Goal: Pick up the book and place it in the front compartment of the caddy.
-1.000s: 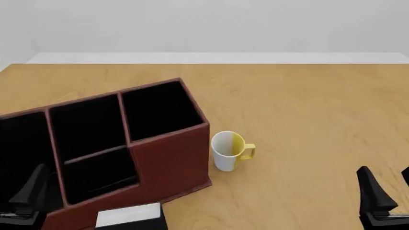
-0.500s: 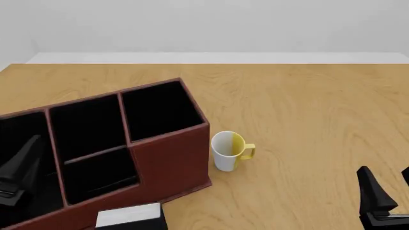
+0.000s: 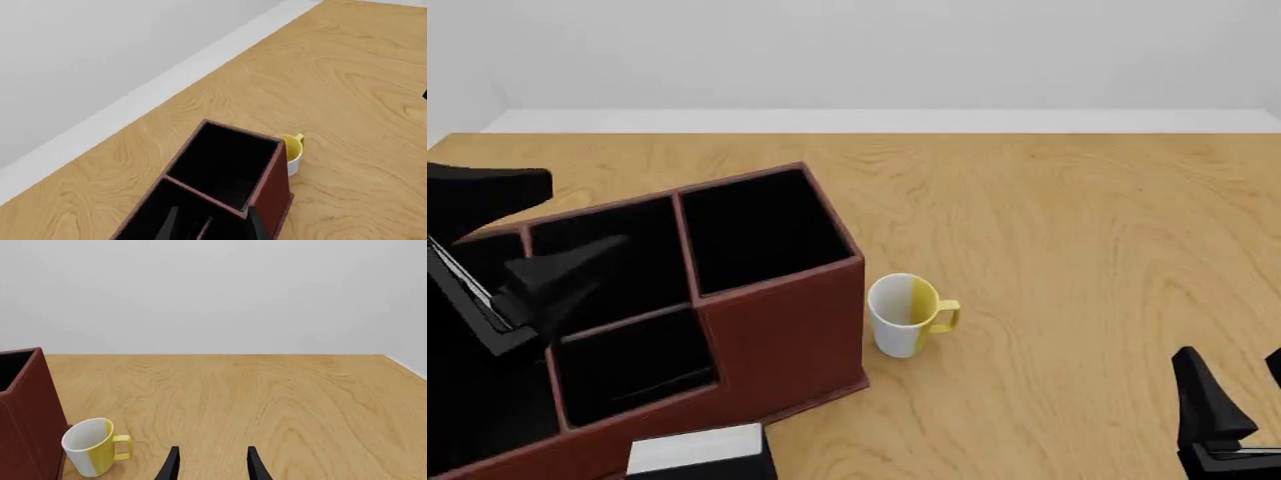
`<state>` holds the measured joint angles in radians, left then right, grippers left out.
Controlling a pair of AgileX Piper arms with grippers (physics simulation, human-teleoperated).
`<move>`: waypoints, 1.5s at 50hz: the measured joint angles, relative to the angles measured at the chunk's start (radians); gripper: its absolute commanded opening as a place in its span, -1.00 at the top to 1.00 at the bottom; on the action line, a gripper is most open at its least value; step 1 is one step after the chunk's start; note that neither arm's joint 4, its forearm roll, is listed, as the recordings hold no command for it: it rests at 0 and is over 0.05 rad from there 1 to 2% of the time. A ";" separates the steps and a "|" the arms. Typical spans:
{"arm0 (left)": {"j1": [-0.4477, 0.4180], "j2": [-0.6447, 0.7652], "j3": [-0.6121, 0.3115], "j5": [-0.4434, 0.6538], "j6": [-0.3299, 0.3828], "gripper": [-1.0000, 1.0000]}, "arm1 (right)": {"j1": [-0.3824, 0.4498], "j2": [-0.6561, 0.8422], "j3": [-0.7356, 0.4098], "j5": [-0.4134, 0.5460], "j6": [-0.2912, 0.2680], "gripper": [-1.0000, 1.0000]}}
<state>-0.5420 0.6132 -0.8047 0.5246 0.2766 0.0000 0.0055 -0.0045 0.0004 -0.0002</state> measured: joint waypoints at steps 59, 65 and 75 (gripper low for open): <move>-0.489 0.382 -0.178 0.692 0.344 -1.00 | 0.000 0.001 0.000 -0.001 0.000 -1.00; -0.477 0.380 -0.151 0.694 0.377 -1.00 | 0.000 0.001 0.000 -0.001 0.000 -1.00; -0.423 0.367 -0.103 0.695 0.436 -1.00 | 0.000 0.001 0.000 -0.001 0.000 -1.00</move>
<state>-0.9652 0.9807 -0.9081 1.2193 0.7128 -0.0002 0.0061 -0.0044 -0.0002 -0.0001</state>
